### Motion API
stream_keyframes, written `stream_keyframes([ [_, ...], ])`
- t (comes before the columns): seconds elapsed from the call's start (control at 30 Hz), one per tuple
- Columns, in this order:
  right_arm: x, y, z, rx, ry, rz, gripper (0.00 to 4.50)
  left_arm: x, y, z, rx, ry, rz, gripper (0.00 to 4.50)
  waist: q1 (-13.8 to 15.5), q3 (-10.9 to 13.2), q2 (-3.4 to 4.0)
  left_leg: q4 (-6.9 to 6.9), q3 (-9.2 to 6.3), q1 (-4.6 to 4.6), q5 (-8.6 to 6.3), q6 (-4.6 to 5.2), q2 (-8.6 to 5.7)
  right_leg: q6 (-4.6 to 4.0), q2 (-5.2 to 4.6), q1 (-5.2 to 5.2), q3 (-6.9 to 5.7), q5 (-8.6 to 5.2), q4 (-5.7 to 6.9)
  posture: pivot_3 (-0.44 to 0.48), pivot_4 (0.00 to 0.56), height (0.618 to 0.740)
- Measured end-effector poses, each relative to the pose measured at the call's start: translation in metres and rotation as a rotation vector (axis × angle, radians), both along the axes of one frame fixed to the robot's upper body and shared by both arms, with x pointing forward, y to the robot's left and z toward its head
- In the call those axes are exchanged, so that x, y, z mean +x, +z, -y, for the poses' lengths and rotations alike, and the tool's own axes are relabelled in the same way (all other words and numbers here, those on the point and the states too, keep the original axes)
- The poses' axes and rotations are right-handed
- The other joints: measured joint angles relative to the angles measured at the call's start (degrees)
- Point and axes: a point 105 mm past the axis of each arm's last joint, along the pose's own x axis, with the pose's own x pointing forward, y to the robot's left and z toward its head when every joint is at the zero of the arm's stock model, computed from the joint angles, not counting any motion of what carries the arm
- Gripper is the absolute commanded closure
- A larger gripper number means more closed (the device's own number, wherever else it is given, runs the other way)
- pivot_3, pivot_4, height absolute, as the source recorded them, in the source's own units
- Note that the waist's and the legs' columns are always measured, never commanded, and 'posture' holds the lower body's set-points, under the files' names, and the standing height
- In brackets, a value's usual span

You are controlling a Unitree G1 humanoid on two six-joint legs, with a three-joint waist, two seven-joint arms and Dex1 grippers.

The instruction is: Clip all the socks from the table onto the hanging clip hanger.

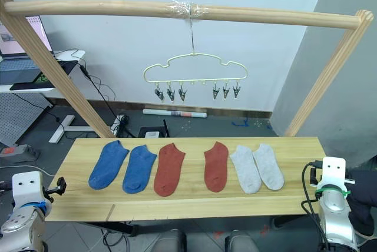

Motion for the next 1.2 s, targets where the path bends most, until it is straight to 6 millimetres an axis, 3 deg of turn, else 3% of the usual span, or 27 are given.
stream_keyframes([
  [0.17,0.008,0.014,-0.02,-0.008,0.147,0.037,0.0,0.016,0.037,0.026,-0.006,-0.16,0.157,0.01,-0.03,0.15,0.07,0.01,0.0,0.0,0.01,0.01,0.05,0.0,-0.01,0.01,0.03,0.0,0.0,0.099,0.141,0.74],
  [0.33,0.028,0.043,-0.069,0.073,0.459,0.11,0.0,0.052,0.088,0.077,0.018,-0.416,0.283,0.01,-0.02,0.8,0.31,0.09,0.0,0.06,0.08,0.11,-0.02,0.02,0.25,0.11,0.09,-0.02,-0.01,0.089,0.169,0.74],
  [0.43,0.035,0.051,-0.103,0.162,0.648,0.107,0.0,0.074,0.108,0.11,0.005,-0.548,0.32,0.01,0.01,1.31,0.45,0.12,-0.02,0.01,0.11,0.13,-0.01,0.04,0.28,0.11,0.11,-0.03,-0.05,0.077,0.187,0.74],
  [0.57,0.043,0.081,-0.139,0.233,0.872,0.149,0.0,0.097,0.133,0.151,0.004,-0.692,0.362,0.01,-0.03,2.51,0.49,0.14,-0.05,-0.09,0.11,0.13,-0.05,0.06,0.31,0.05,0.09,0.02,-0.09,0.052,0.21,0.74],
  [0.77,0.049,0.128,-0.194,0.297,1.177,0.231,0.0,0.122,0.153,0.21,-0.054,-0.836,0.426,0.01,-0.31,3.92,0.45,0.12,-0.13,-0.2,0.08,0.11,-0.06,0.08,0.4,0.0,0.02,0.05,-0.16,0.037,0.235,0.74],
  [0.83,0.049,0.143,-0.211,0.319,1.268,0.257,0.0,0.126,0.156,0.222,-0.079,-0.853,0.444,0.39,-0.36,4.44,0.46,0.11,-0.15,-0.24,0.06,0.08,-0.05,0.08,0.4,-0.02,-0.02,0.05,-0.21,0.034,0.24,0.74],
  [1.0,0.045,0.173,-0.24,0.349,1.414,0.314,0.0,0.129,0.151,0.236,-0.138,-0.85,0.466,1.66,-0.37,4.84,0.49,0.12,-0.56,-0.62,-0.02,-0.02,0.0,0.08,0.38,-0.08,-0.29,0.05,-0.6,0.035,0.244,0.74],
  [1.2,0.045,0.195,-0.261,0.324,1.496,0.36,0.0,0.132,0.151,0.241,-0.14,-0.818,0.48,1.66,-0.25,5.48,0.55,0.29,-1.3,-1.09,-0.02,-0.03,-0.01,0.08,0.27,-0.15,-0.97,0.06,-0.72,0.036,0.255,0.74],
])
